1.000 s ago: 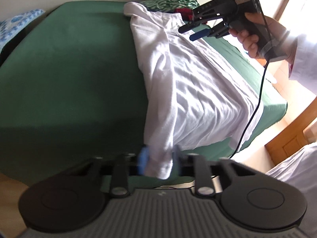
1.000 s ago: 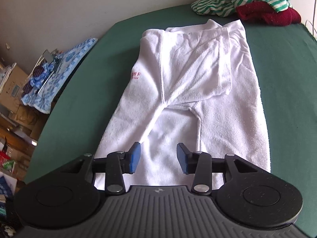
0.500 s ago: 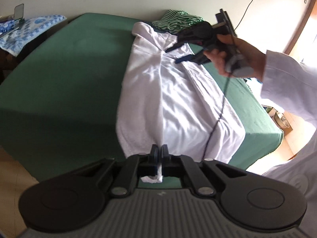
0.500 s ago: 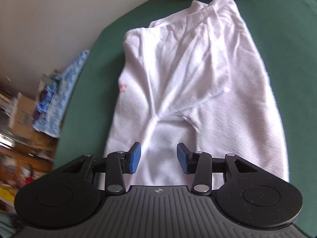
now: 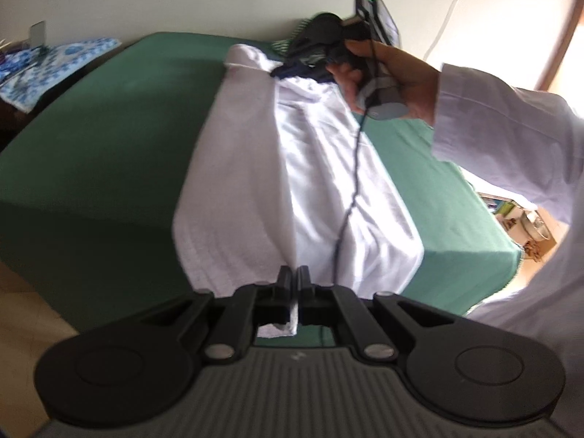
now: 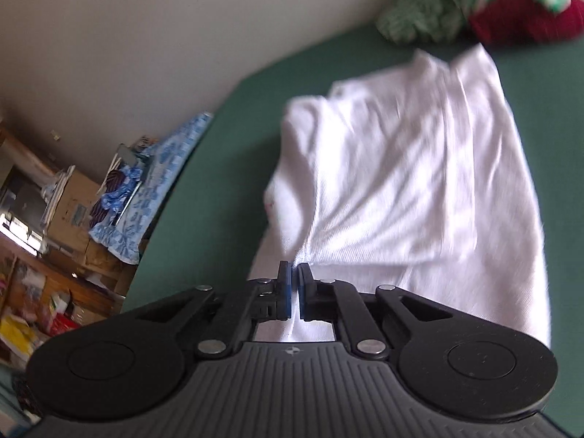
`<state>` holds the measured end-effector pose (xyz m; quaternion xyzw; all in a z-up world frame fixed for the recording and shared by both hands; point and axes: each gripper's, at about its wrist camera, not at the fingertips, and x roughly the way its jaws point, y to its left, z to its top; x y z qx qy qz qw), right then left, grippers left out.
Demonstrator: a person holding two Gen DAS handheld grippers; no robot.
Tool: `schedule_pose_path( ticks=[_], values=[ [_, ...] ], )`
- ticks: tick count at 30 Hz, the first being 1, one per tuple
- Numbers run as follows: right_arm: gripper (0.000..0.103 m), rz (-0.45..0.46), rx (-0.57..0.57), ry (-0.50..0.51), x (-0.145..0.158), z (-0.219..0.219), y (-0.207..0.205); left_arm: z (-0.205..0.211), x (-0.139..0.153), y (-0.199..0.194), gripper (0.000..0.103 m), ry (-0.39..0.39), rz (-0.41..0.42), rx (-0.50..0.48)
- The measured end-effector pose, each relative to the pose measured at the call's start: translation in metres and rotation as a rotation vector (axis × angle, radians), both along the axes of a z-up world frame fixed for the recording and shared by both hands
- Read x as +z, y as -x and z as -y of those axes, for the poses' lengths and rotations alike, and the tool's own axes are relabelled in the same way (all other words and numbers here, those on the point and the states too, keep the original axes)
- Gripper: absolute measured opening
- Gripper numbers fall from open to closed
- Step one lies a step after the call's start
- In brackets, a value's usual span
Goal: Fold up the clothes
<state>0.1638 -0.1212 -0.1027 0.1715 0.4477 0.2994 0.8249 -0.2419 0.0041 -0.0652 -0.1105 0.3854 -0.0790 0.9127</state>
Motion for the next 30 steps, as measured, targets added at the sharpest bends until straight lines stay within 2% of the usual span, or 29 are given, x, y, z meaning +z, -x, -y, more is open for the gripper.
schedule_pose_path(
  ticks=[4, 8, 12, 13, 14, 15, 17, 19, 21, 23, 25, 26, 28, 30],
  values=[
    [0.005, 0.003, 0.052, 0.043, -0.007, -0.004, -0.006, 0.017, -0.022, -0.011, 0.0, -0.015, -0.061, -0.027],
    [0.006, 0.03, 0.034, 0.136, -0.024, -0.006, -0.007, 0.027, -0.043, -0.018, 0.0, -0.03, -0.105, -0.046],
    [0.023, -0.011, 0.037, 0.138, -0.023, 0.005, -0.003, 0.025, -0.054, -0.017, 0.001, -0.06, -0.156, -0.041],
    [0.031, 0.011, 0.034, 0.161, -0.017, 0.009, 0.002, 0.023, -0.055, -0.014, 0.003, -0.069, -0.171, -0.043],
    [0.034, 0.054, 0.041, 0.18, -0.009, 0.013, 0.012, 0.021, -0.053, -0.009, 0.004, -0.084, -0.191, -0.055],
    [0.034, 0.098, 0.049, 0.198, 0.0, 0.017, 0.023, 0.019, -0.05, -0.003, 0.005, -0.102, -0.205, -0.066],
    [0.033, 0.104, 0.178, 0.096, 0.009, 0.02, 0.044, 0.014, -0.037, 0.009, 0.005, -0.155, -0.194, -0.076],
    [0.033, 0.037, 0.305, 0.013, 0.008, 0.013, 0.059, 0.007, -0.019, 0.009, 0.006, -0.178, -0.138, -0.07],
    [0.033, -0.052, 0.375, -0.043, -0.004, 0.001, 0.065, 0.002, -0.004, -0.002, 0.012, -0.18, -0.063, -0.063],
    [0.033, -0.145, 0.377, -0.03, -0.023, -0.01, 0.064, 0.004, -0.001, -0.026, 0.015, -0.214, -0.009, -0.072],
    [0.032, -0.177, 0.365, -0.025, -0.035, -0.011, 0.06, 0.007, -0.005, -0.05, 0.015, -0.255, 0.019, -0.082],
    [0.024, -0.183, 0.346, -0.033, -0.037, -0.006, 0.056, 0.008, -0.008, -0.059, 0.015, -0.26, 0.022, -0.089],
    [0.024, -0.194, 0.306, -0.05, -0.041, 0.004, 0.047, 0.008, -0.013, -0.072, 0.015, -0.271, 0.014, -0.103],
    [0.013, -0.143, 0.259, -0.018, -0.038, 0.021, 0.045, 0.005, -0.019, -0.072, 0.016, -0.294, -0.007, -0.12]
  ],
)
